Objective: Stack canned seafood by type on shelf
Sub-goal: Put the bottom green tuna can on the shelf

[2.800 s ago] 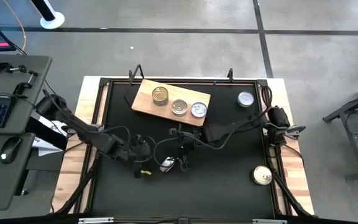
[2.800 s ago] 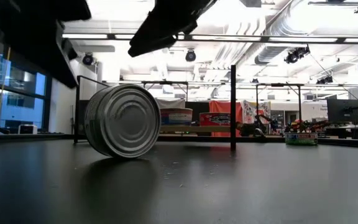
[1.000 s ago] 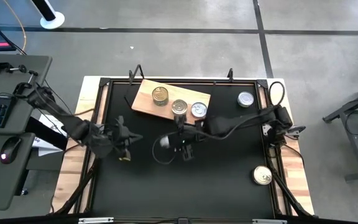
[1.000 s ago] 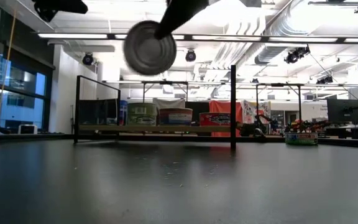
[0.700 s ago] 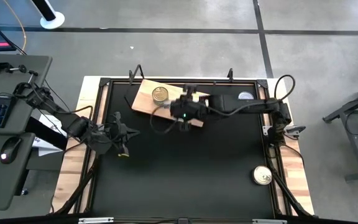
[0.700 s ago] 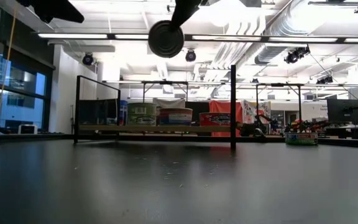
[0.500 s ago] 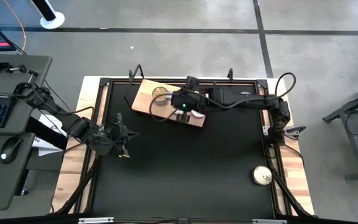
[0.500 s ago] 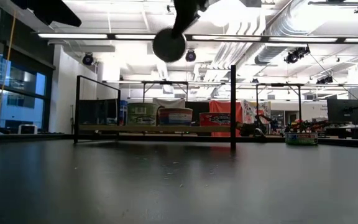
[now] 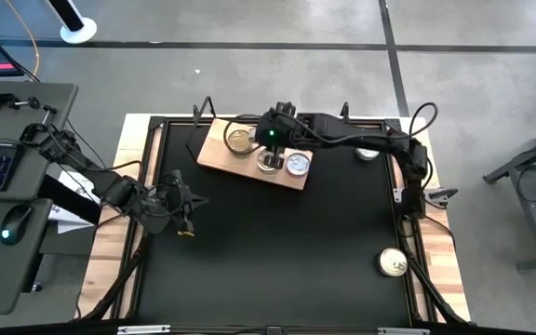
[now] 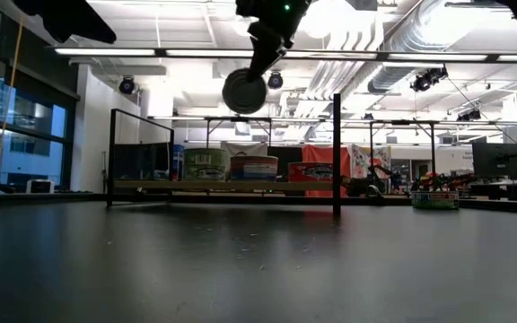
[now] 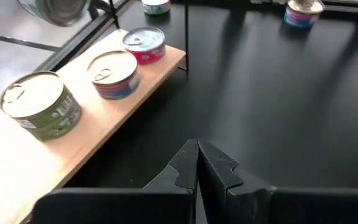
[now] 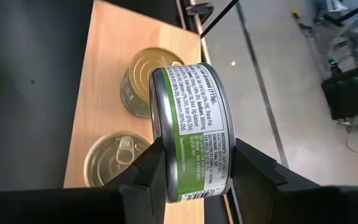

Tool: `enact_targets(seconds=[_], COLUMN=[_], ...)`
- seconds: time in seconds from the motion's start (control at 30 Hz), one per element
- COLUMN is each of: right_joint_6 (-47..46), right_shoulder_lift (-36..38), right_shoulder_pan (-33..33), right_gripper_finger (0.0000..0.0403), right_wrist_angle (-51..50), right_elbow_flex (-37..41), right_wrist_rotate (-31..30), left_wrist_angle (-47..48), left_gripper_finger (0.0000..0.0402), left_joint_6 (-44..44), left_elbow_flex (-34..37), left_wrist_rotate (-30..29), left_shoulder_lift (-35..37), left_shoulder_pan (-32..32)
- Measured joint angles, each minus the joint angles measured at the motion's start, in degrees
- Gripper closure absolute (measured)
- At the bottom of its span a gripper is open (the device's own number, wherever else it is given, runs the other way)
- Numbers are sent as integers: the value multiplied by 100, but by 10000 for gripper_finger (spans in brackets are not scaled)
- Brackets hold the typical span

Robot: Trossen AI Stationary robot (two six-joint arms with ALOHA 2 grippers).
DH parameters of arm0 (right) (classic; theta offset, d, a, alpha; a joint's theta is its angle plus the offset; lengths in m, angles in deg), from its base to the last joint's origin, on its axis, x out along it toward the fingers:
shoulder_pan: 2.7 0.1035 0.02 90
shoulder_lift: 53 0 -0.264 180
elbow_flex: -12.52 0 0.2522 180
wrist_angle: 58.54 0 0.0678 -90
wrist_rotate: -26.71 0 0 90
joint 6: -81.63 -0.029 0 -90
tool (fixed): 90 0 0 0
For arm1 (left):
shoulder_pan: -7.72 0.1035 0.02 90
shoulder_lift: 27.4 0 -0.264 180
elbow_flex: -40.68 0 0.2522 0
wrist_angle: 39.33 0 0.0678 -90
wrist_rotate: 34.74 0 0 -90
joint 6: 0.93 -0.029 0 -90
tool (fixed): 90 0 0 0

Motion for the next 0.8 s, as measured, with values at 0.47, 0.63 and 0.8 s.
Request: enact_targets(seconds=[0.47,0.63,0.8], right_joint_6=[396,397,492], right_shoulder_lift=[-7,-6,-15], right_shoulder_pan=[-386,-424,-429], right_gripper_finger=[283,283,283], right_wrist_angle=[-1103,-1153,-461], right_elbow_flex=[109,404,788], right_wrist_rotate=[1014,1033,1032], left_wrist_angle=[-95,-252,-269], left_gripper_finger=[401,401,402], left_joint_6=[342,342,342], left_elbow_flex=[0,0,2], left_wrist_rotate=[-397,-329,109], left_shoulder_lift=[-629,-975,-1211], left_shoulder_pan=[250,460,568])
